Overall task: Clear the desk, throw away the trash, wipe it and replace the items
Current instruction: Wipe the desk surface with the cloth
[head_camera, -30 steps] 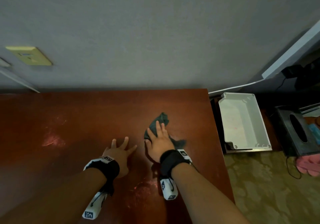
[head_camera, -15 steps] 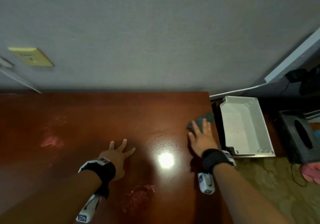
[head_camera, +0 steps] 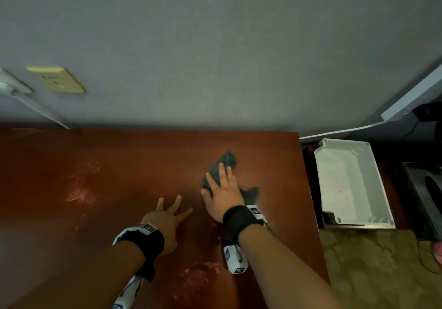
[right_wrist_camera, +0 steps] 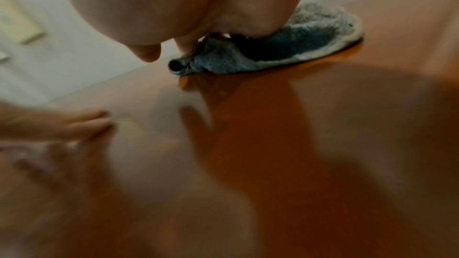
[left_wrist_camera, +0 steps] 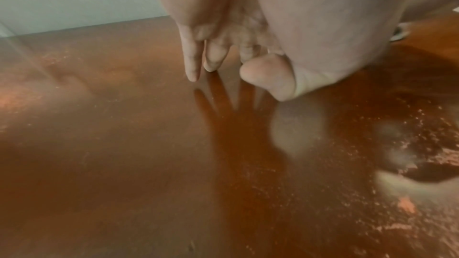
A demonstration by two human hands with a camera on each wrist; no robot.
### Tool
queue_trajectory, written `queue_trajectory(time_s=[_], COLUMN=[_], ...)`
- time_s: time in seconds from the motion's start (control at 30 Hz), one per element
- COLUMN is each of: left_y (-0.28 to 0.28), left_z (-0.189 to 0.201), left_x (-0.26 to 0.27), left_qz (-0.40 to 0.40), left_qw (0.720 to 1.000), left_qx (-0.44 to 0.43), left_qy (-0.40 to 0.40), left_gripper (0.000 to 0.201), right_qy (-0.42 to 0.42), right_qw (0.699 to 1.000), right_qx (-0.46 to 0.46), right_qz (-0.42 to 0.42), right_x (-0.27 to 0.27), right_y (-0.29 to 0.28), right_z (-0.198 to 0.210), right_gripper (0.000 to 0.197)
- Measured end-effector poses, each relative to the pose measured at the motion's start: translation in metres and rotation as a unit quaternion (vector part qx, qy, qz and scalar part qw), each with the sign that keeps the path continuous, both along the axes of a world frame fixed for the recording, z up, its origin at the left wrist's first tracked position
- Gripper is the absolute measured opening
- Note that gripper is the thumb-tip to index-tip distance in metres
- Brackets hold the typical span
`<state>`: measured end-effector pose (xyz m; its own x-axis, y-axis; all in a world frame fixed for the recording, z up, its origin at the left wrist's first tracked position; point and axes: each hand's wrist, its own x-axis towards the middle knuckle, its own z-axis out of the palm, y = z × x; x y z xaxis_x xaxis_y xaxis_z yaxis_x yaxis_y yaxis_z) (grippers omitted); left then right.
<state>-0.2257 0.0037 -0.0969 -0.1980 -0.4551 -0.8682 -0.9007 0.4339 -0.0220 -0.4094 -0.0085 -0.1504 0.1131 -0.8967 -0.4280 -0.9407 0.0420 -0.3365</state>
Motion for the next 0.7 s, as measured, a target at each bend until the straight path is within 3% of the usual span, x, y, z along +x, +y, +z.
queue_trajectory(time_s=[0.1,0.23,0.53,0.7], left_y=[-0.002,-0.004,0.000,0.000], left_z=[-0.004,0.002,0.001,-0.001], left_x=[0.000,0.000,0.002,0.004], left_qz=[0.002,0.006,-0.005,-0.011], left_qw=[1.000,1.000,1.000,1.000], left_qx=[0.000,0.009,-0.002,-0.007], left_qy=[-0.005,-0.004,0.003,0.008], left_gripper=[0.097,0.094,0.098,0.097], right_qy=[0.002,-0.005,0.053,0.046], right_qw=[0.998,0.998,0.982,0.963], right_qx=[-0.005,-0.018,-0.017,-0.007], right_qz=[0.059,0.065,-0.178,-0.266], right_x=[0.033,0.009,-0.175,-0.188], right_y=[-0.002,-0.007,-0.021,-0.042], right_z=[-0.007,-0.011,-0.011,-0.012], right_gripper=[0.061,0.059,0.062,0.065])
